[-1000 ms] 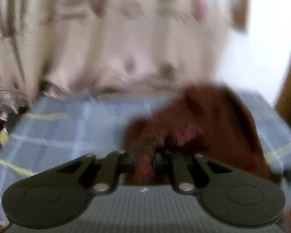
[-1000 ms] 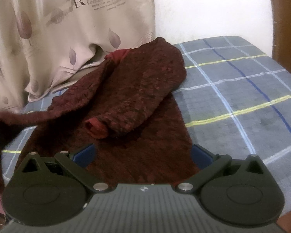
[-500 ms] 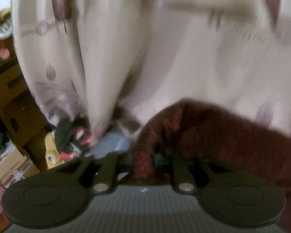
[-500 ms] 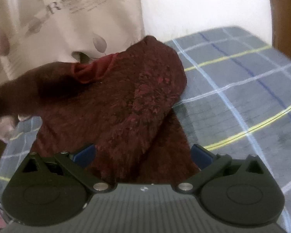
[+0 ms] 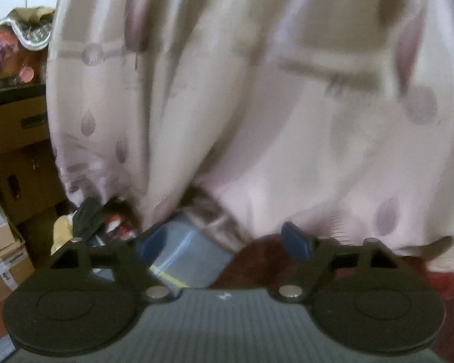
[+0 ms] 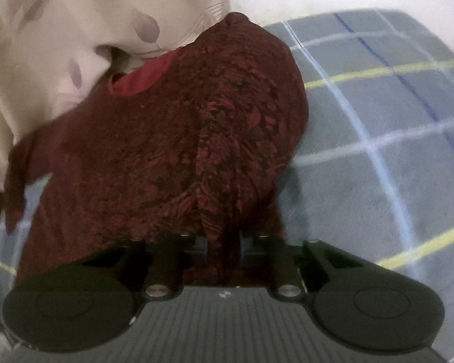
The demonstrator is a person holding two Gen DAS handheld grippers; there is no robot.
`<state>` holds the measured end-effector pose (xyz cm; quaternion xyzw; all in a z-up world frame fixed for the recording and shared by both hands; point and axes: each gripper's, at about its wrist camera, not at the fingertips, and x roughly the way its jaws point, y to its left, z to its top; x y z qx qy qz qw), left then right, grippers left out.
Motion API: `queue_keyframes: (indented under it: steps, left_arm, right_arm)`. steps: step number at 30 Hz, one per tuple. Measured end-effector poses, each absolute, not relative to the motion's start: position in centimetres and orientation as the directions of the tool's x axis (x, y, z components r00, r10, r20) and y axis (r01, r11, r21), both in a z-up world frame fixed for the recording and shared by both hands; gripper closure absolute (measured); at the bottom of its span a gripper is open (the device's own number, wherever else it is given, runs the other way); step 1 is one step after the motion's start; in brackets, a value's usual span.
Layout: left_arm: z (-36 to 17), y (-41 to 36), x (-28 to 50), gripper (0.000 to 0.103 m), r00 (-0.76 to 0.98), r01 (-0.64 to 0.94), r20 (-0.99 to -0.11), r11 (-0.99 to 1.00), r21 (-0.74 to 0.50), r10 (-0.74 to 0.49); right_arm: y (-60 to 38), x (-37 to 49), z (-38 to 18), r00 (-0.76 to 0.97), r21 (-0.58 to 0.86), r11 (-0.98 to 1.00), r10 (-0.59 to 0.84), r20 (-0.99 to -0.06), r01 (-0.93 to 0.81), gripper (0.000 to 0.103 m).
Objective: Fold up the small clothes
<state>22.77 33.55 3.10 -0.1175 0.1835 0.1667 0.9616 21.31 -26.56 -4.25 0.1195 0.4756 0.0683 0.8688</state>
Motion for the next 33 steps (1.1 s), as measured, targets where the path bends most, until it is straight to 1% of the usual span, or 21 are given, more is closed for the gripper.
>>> queue_keyframes:
  steps: [3, 5, 7, 9, 12, 13, 14, 16, 18, 19, 20, 22, 23, 24, 25, 26, 27, 28, 30, 32, 33]
  left_arm:
    - [3.9, 29.5, 19.8, 0.02, 0.88, -0.323, -0.406, 0.938, -0.127, 0.248]
    - [3.4, 26.1, 17.8, 0.02, 0.901, -0.227, -0.402, 0.967, -0.118, 0.163]
    - [3.1, 22.5, 16.1, 0.02, 0.911, -0.154, -0.399, 0.985, -0.083, 0.109]
    - [2.5, 19.0, 14.7, 0.02, 0.918, -0.079, -0.393, 0.996, -0.049, 0.053]
    - [1.2, 15.0, 13.4, 0.02, 0.91, -0.014, -0.413, 0.998, -0.067, -0.015]
    - [0.9, 14.0, 13.1, 0.02, 0.906, 0.004, -0.422, 0.997, -0.075, -0.036]
    - [0.5, 13.2, 12.9, 0.02, 0.902, 0.006, -0.43, 0.997, -0.076, -0.038]
    - [0.1, 12.0, 12.4, 0.02, 0.9, -0.002, -0.435, 0.998, -0.059, -0.024]
    - [-0.5, 11.4, 12.1, 0.02, 0.897, -0.01, -0.442, 0.999, -0.034, -0.006]
    - [-0.8, 11.4, 12.1, 0.02, 0.893, -0.027, -0.449, 0.999, -0.032, 0.01]
    - [-1.1, 11.7, 11.6, 0.02, 0.889, -0.039, -0.457, 0.999, -0.037, 0.018]
    - [-1.8, 12.7, 11.6, 0.02, 0.873, -0.081, -0.486, 0.995, -0.059, 0.042]
    - [-2.1, 13.2, 11.6, 0.02, 0.865, -0.103, -0.498, 0.992, -0.068, 0.055]
    - [-2.3, 13.8, 11.5, 0.02, 0.861, -0.122, -0.505, 0.99, -0.074, 0.068]
    - [-2.4, 14.6, 11.3, 0.02, 0.857, -0.138, -0.508, 0.987, -0.077, 0.081]
    - [-2.4, 15.2, 11.0, 0.02, 0.856, -0.15, -0.509, 0.986, -0.078, 0.09]
    - [-2.5, 15.8, 10.6, 0.02, 0.858, -0.155, -0.505, 0.985, -0.077, 0.096]
    - [-2.7, 16.3, 10.1, 0.02, 0.859, -0.151, -0.504, 0.986, -0.074, 0.094]
    - [-3.3, 17.5, 9.7, 0.02, 0.846, -0.164, -0.523, 0.984, -0.066, 0.106]
    - [-4.1, 18.5, 9.3, 0.02, 0.829, -0.159, -0.55, 0.985, -0.065, 0.097]
    - [-4.5, 18.9, 9.1, 0.02, 0.82, -0.152, -0.565, 0.986, -0.068, 0.087]
  right_arm:
    - [-28.1, 22.8, -1.5, 0.573, 0.051, 0.994, 0.097, -0.814, -0.095, 0.087]
    - [-29.9, 24.1, 0.3, 0.602, -0.067, 0.992, 0.012, -0.798, -0.11, 0.088]
    - [-32.5, 26.2, 2.4, 0.643, -0.243, 0.965, -0.125, -0.756, -0.099, 0.088]
    - [-35.4, 28.4, 3.8, 0.661, -0.367, 0.928, -0.235, -0.713, -0.066, 0.088]
    - [-40.0, 33.0, 4.8, 0.654, -0.537, 0.844, -0.395, -0.646, -0.021, 0.09]
    - [-41.3, 34.2, 4.9, 0.637, -0.534, 0.845, -0.402, -0.657, -0.018, 0.09]
    - [-42.8, 35.6, 4.7, 0.615, -0.538, 0.843, -0.42, -0.667, -0.009, 0.093]
    - [-45.3, 38.0, 3.5, 0.577, -0.582, 0.813, -0.472, -0.667, -0.008, 0.093]
    - [-48.3, 40.3, 1.6, 0.502, -0.558, 0.829, -0.491, -0.711, 0.021, 0.093]
    - [-49.4, 41.1, 0.7, 0.477, -0.541, 0.84, -0.49, -0.73, 0.036, 0.091]
    - [-50.4, 41.6, -0.3, 0.472, -0.53, 0.845, -0.494, -0.73, 0.065, 0.078]
    - [-51.8, 41.8, -1.9, 0.513, -0.541, 0.823, -0.545, -0.663, 0.174, 0.064]
    - [-52.3, 41.5, -2.3, 0.537, -0.524, 0.823, -0.55, -0.639, 0.219, 0.053]
    - [-52.6, 40.6, -2.3, 0.572, -0.467, 0.838, -0.537, -0.619, 0.282, 0.047]
    - [-52.5, 39.4, -2.2, 0.605, -0.393, 0.866, -0.498, -0.622, 0.309, 0.042]
    - [-52.0, 37.6, -1.7, 0.654, -0.267, 0.919, -0.395, -0.645, 0.291, 0.042]
    - [-50.9, 34.9, -1.0, 0.696, -0.079, 0.976, -0.199, -0.69, 0.201, 0.042]
    - [-49.6, 32.6, -1.0, 0.685, 0.066, 0.991, -0.03, -0.728, 0.113, 0.043]
    - [-46.2, 27.1, -1.6, 0.627, 0.26, 0.965, 0.214, -0.749, -0.019, 0.044]
    - [-42.5, 21.6, -2.6, 0.56, 0.364, 0.921, 0.375, -0.739, -0.137, 0.043]
    - [-40.6, 18.8, -3.3, 0.522, 0.377, 0.91, 0.409, -0.748, -0.172, 0.043]
